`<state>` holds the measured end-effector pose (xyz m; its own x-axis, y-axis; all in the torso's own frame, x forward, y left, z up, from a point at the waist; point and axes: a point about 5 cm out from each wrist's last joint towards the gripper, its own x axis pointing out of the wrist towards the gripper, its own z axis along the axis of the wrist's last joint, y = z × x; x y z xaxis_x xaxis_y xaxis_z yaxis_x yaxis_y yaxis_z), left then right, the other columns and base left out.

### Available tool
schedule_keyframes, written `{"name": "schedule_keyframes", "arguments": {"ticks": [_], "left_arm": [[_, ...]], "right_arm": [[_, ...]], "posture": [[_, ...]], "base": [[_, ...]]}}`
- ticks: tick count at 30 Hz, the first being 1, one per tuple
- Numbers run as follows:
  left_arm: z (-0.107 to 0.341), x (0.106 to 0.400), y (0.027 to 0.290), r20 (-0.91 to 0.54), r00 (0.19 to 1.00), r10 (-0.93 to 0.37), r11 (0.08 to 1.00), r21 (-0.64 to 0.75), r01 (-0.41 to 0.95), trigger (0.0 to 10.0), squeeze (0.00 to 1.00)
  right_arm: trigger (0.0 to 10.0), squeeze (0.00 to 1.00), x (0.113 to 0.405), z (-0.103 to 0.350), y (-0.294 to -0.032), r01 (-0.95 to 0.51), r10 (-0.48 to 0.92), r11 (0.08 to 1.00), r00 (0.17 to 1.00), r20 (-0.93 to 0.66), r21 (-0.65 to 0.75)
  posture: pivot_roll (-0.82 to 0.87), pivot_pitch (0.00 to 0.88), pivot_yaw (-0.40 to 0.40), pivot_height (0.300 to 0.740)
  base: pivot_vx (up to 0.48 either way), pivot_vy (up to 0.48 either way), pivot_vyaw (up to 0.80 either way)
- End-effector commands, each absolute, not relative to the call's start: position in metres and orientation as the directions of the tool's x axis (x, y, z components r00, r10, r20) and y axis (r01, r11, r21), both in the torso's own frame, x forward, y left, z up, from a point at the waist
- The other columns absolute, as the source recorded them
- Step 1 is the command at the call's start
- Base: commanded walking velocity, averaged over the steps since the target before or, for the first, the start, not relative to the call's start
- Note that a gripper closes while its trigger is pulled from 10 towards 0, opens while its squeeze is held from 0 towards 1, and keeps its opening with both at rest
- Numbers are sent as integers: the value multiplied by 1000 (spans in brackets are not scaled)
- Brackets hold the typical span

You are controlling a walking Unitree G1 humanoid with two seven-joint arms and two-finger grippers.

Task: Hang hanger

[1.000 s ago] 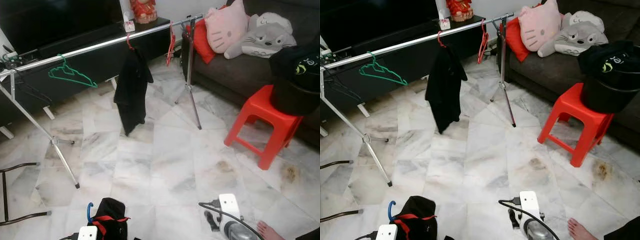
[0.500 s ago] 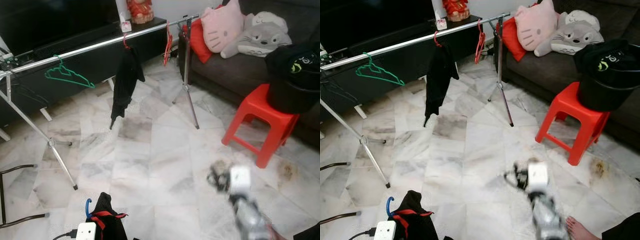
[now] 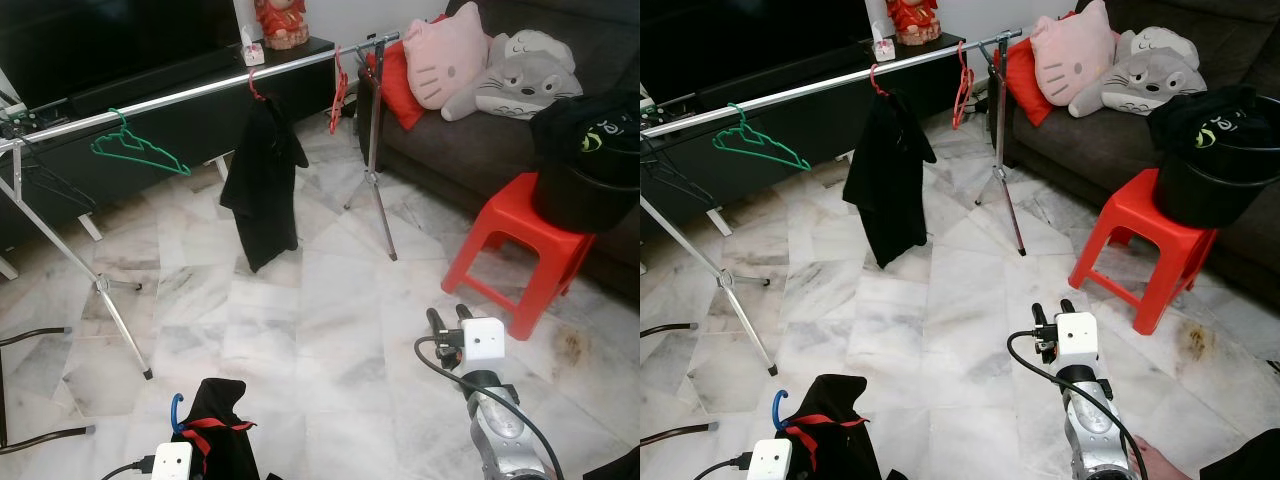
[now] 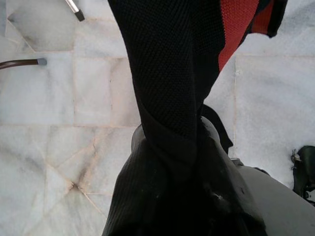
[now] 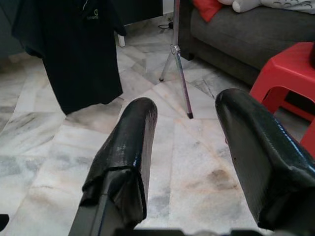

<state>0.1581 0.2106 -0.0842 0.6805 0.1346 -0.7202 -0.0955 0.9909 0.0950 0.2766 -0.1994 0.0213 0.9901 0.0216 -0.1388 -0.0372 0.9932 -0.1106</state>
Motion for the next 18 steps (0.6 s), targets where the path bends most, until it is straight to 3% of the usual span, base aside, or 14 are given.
{"name": "schedule_keyframes", "arguments": {"ticks": [1,5,6,8,13,18], "left_arm": [[-78,166,219,-680,713,169,986,120,-119,10000,0],[-78,166,219,-680,713,169,986,120,-119,10000,0],[-61,188,223,-575,800,174,984,136,-117,10000,0],[-23,227,227,-338,928,160,980,164,-109,10000,0],[16,257,220,-159,987,33,986,164,-7,10000,0],[35,268,200,-133,974,-181,961,188,205,10000,0]], "right_arm": [[0,0,279,23,-196,-55,39,993,989,-142,-109],[0,0,279,24,-196,-56,40,993,989,-142,-108],[10000,0,282,27,-195,-67,52,992,989,-136,-109],[10000,0,289,35,-194,-97,82,988,989,-120,-119],[10000,0,296,46,-192,-147,134,978,986,-96,-149],[10000,0,302,55,-193,-199,185,963,978,-90,-181]], "posture": [[-160,0,92,732],[-160,0,92,732],[-156,0,86,732],[-152,0,85,732],[-156,0,85,732],[-165,0,87,732]], "base": [[0,0,0],[0,0,0],[0,0,0],[0,0,0],[0,0,0],[0,0,0]]}}
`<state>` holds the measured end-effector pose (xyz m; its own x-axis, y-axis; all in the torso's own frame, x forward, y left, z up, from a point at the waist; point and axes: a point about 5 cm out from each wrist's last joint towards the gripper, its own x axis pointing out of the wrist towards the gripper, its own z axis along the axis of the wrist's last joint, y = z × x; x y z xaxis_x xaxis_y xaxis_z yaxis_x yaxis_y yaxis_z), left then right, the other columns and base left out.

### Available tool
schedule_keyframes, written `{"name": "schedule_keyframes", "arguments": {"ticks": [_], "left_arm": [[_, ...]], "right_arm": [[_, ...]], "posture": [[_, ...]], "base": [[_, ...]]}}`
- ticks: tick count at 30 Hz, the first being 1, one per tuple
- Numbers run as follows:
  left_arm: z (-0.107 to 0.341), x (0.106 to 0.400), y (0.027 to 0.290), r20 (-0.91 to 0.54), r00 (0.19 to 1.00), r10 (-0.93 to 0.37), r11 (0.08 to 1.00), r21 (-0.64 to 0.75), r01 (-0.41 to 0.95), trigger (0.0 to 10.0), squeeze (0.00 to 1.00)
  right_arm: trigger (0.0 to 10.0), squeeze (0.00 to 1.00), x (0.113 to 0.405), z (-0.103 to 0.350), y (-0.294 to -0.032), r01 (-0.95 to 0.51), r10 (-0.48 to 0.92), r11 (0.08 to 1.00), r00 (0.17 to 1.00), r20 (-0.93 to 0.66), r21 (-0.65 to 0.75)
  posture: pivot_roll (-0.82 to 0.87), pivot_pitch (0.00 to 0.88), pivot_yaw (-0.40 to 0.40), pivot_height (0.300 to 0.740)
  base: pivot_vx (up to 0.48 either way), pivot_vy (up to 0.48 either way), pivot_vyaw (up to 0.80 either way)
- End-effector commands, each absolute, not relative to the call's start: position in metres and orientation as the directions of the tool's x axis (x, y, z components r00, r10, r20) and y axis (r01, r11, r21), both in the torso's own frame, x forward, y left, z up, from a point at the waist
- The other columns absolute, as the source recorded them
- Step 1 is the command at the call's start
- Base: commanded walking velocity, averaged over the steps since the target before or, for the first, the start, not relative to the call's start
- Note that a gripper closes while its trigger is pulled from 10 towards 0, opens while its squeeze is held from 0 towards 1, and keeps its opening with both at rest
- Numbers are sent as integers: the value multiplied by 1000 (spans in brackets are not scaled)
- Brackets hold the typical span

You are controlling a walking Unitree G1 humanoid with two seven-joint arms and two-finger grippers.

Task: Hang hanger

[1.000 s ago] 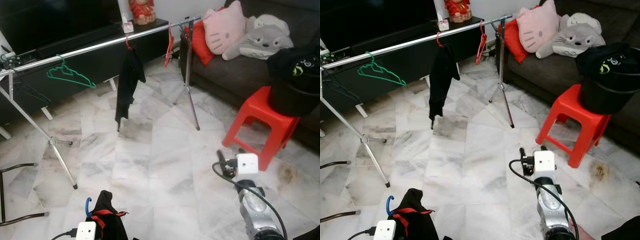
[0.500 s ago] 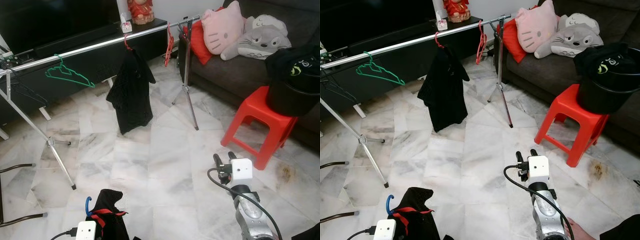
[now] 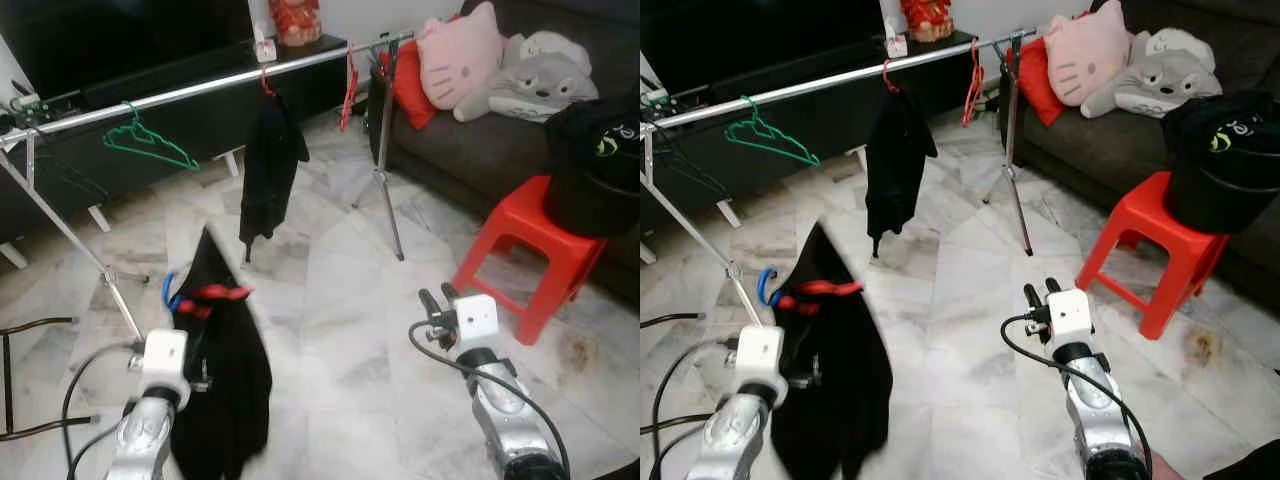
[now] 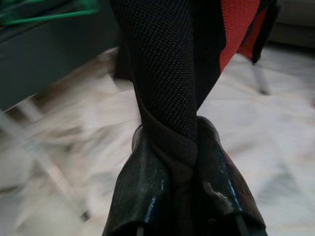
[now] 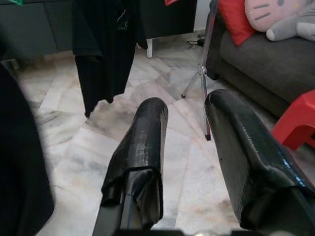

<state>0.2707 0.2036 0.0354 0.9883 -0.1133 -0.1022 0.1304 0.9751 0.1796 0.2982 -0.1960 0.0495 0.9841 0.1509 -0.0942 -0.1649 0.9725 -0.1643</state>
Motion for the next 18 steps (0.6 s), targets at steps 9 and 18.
{"name": "schedule_keyframes", "arguments": {"ticks": [9,18], "left_arm": [[66,277,177,-120,900,-420,882,179,435,10000,0],[102,290,149,-49,849,-526,835,159,526,10000,0]], "right_arm": [[10000,0,302,66,-187,-411,392,882,912,-124,-230],[10000,1000,294,67,-178,-584,555,769,812,-183,-260]], "posture": [[-175,0,84,732],[-180,0,77,732]], "base": [[0,0,0],[0,0,0]]}}
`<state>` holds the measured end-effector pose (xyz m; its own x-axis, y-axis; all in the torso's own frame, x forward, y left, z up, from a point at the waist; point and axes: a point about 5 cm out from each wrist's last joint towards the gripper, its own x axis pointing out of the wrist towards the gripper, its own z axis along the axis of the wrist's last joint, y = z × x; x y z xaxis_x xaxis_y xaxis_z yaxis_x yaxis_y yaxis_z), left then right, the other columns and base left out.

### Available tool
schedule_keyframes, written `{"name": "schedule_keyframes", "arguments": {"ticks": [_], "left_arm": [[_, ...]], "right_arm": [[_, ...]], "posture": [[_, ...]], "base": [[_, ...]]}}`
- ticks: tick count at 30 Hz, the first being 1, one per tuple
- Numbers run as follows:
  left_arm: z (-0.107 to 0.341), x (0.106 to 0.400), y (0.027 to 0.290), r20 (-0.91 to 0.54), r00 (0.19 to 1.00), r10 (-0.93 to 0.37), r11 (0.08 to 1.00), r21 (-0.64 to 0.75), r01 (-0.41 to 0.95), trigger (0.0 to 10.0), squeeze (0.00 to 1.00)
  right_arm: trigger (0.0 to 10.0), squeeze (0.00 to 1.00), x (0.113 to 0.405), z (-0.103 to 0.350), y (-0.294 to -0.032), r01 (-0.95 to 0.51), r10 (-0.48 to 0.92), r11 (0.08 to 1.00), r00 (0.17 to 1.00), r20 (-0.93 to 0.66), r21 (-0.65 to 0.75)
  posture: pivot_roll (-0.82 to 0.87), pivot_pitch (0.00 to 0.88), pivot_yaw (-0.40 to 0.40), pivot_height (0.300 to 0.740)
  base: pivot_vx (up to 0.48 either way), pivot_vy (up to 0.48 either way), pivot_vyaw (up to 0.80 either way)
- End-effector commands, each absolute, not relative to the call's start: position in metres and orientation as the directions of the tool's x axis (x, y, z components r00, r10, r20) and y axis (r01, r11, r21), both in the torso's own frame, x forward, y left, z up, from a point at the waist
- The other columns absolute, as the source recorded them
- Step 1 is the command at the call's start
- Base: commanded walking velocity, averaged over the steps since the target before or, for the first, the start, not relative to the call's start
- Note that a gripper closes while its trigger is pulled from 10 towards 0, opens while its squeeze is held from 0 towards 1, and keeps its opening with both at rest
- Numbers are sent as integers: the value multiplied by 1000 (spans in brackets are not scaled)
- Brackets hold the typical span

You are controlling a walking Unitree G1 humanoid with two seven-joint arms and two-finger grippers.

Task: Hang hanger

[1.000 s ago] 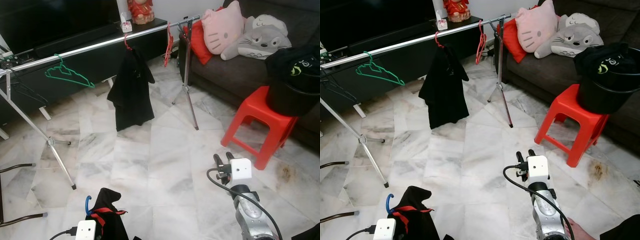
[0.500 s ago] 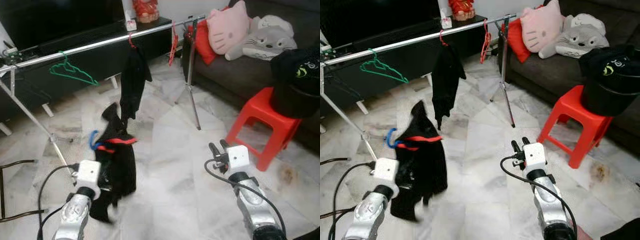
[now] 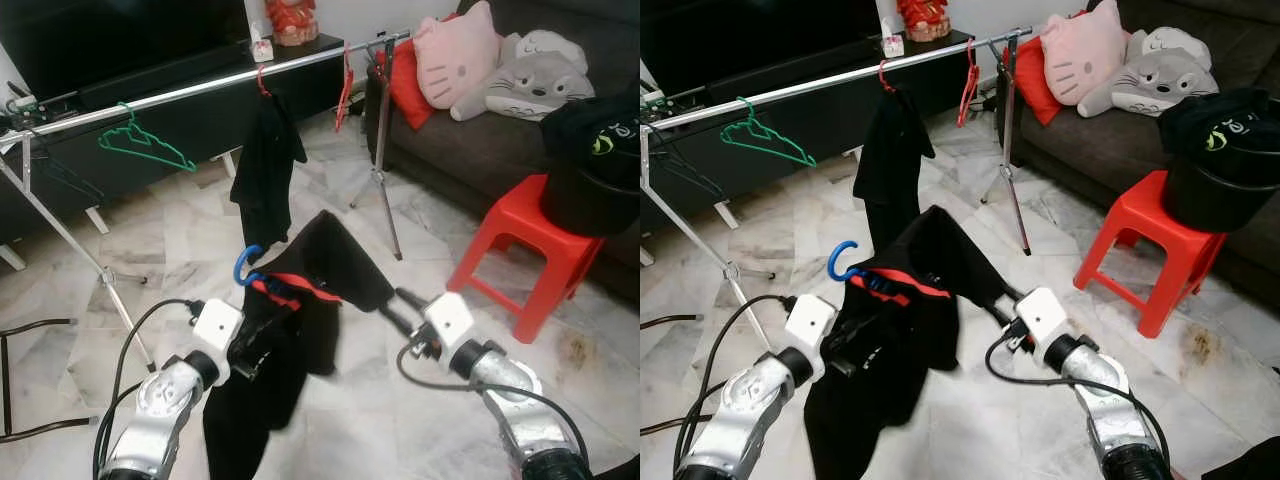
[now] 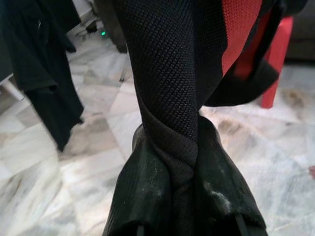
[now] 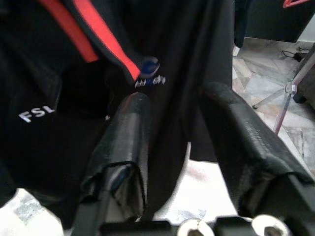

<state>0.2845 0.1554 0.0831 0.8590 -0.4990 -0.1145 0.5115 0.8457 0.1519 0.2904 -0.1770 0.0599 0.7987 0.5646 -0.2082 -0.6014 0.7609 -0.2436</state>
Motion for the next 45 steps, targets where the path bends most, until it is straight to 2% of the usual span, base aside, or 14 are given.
{"name": "schedule_keyframes", "arguments": {"ticks": [1,5,8,10,11,12,26,27,28,45], "left_arm": [[104,291,147,-46,846,-532,832,156,532,10000,0],[115,288,133,-43,797,-602,785,147,601,10000,0],[117,287,131,-48,791,-610,780,144,609,10000,0],[124,283,118,-48,736,-675,724,150,674,10000,0],[127,280,112,-46,711,-702,699,148,700,10000,0],[131,277,107,-48,686,-726,676,140,724,10000,0],[139,268,97,-75,629,-774,620,119,776,10000,0],[139,268,97,-74,631,-773,620,123,775,10000,0],[139,268,97,-74,631,-772,621,124,774,10000,0],[141,269,98,-76,643,-762,632,129,764,10000,0]], "right_arm": [[10000,1000,295,68,-179,-575,546,776,818,-181,-260],[10000,1000,294,69,-178,-579,553,781,816,-169,-235],[10000,1000,294,70,-178,-585,560,778,811,-170,-229],[10000,1000,294,69,-174,-567,545,784,823,-159,-253],[10000,851,294,69,-173,-558,537,786,830,-153,-267],[10000,0,294,69,-172,-549,530,788,835,-147,-280],[10000,0,301,72,-170,-510,497,801,858,-127,-312],[8706,0,301,73,-170,-504,493,805,862,-119,-315],[0,0,301,74,-170,-500,490,808,864,-114,-312],[0,0,303,75,-167,-494,489,807,866,-103,-323]], "posture": [[-180,0,77,732],[-181,0,79,732],[-181,0,79,732],[-177,0,83,732],[-176,0,84,732],[-176,0,85,732],[-170,0,86,732],[-170,0,86,732],[-170,0,86,732],[-170,0,84,732]], "base": [[0,0,0],[0,0,0],[0,0,0],[0,0,0],[0,0,0],[0,0,0],[0,0,0],[0,0,0],[0,0,0],[0,0,0]]}}
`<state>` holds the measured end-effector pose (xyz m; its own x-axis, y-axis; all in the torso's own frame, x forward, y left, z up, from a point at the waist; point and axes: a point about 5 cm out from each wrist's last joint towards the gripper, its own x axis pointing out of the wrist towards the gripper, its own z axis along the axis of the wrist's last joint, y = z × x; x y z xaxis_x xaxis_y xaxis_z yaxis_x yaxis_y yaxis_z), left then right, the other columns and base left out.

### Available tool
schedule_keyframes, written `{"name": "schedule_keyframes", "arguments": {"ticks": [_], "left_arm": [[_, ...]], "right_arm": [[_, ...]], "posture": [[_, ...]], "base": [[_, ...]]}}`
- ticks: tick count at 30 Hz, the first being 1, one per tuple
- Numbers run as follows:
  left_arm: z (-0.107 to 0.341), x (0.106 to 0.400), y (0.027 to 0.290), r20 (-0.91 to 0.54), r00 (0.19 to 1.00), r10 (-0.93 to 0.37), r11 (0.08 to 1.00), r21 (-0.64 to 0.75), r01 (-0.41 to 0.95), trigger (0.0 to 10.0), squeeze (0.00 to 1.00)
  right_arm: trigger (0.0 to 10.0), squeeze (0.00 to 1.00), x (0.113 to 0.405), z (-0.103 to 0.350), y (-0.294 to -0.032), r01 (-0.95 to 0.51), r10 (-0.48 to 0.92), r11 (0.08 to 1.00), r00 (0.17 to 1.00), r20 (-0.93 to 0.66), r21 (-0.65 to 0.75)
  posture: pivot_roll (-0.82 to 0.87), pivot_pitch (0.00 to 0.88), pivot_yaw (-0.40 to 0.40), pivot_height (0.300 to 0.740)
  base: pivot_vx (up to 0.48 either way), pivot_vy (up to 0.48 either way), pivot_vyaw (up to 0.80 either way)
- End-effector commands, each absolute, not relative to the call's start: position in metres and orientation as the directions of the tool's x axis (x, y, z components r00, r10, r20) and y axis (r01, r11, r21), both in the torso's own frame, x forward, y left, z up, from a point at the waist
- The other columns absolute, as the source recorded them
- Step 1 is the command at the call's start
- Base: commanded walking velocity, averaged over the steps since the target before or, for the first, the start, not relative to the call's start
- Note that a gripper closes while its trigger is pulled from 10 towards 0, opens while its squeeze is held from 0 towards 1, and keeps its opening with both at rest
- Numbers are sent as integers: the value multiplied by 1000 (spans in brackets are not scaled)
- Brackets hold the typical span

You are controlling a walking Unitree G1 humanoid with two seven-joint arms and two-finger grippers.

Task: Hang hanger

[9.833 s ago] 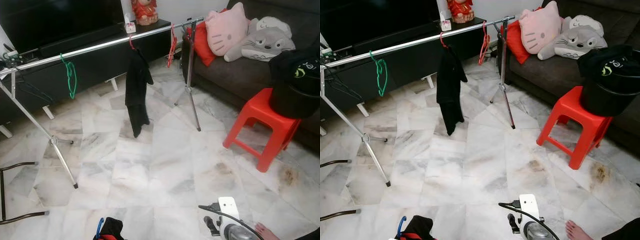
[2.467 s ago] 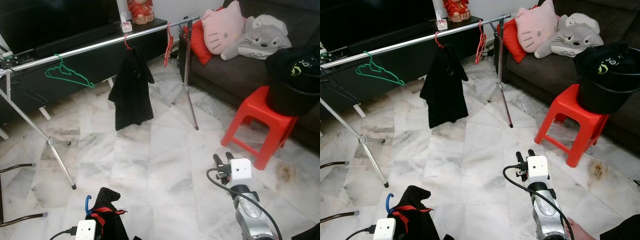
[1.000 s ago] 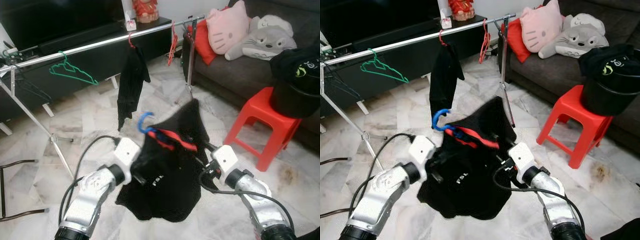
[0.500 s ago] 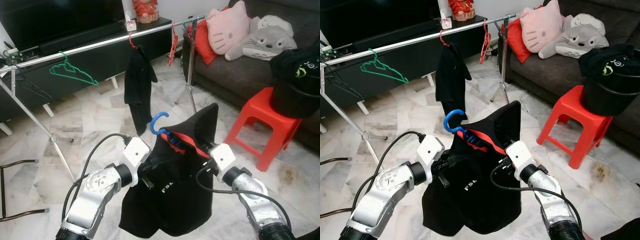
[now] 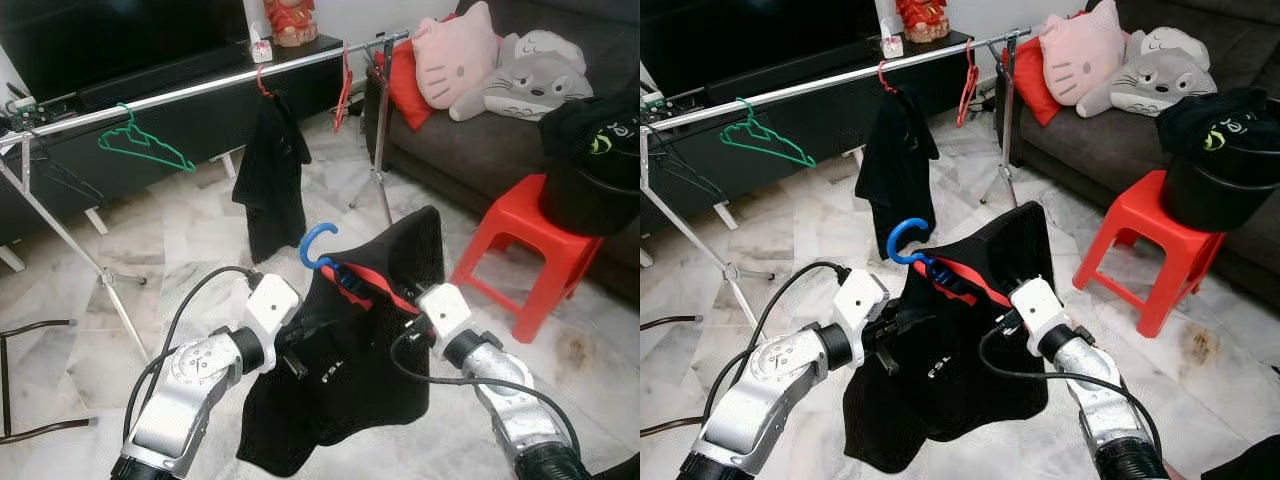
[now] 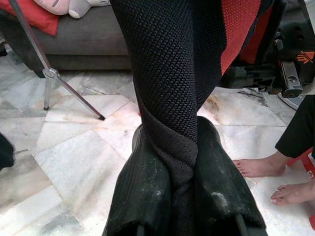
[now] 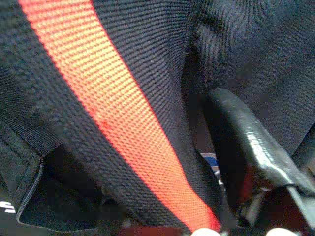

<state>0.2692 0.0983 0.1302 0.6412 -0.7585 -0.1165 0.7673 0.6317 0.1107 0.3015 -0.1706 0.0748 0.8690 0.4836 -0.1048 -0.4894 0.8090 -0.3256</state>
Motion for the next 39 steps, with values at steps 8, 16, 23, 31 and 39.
{"name": "schedule_keyframes", "arguments": {"ticks": [8,16,23,31,39], "left_arm": [[142,269,99,-77,648,-757,637,134,759,10000,0],[142,269,100,-77,650,-756,638,137,758,10000,0],[142,270,100,-75,651,-755,639,138,757,10000,0],[136,268,110,-132,659,-740,638,171,751,10000,0],[111,262,138,-349,638,-687,553,319,770,10000,0]], "right_arm": [[0,0,301,72,-164,-496,490,806,865,-105,-324],[0,0,301,71,-164,-496,489,805,865,-110,-325],[0,0,301,70,-165,-491,483,807,868,-112,-328],[0,0,303,71,-167,-483,473,805,873,-119,-345],[0,0,305,71,-171,-483,463,787,874,-151,-383]], "posture": [[-168,0,86,732],[-166,0,85,732],[-167,0,86,732],[-165,0,87,732],[-165,0,87,732]], "base": [[0,0,0],[0,0,0],[0,0,0],[0,0,0],[0,0,0]]}}
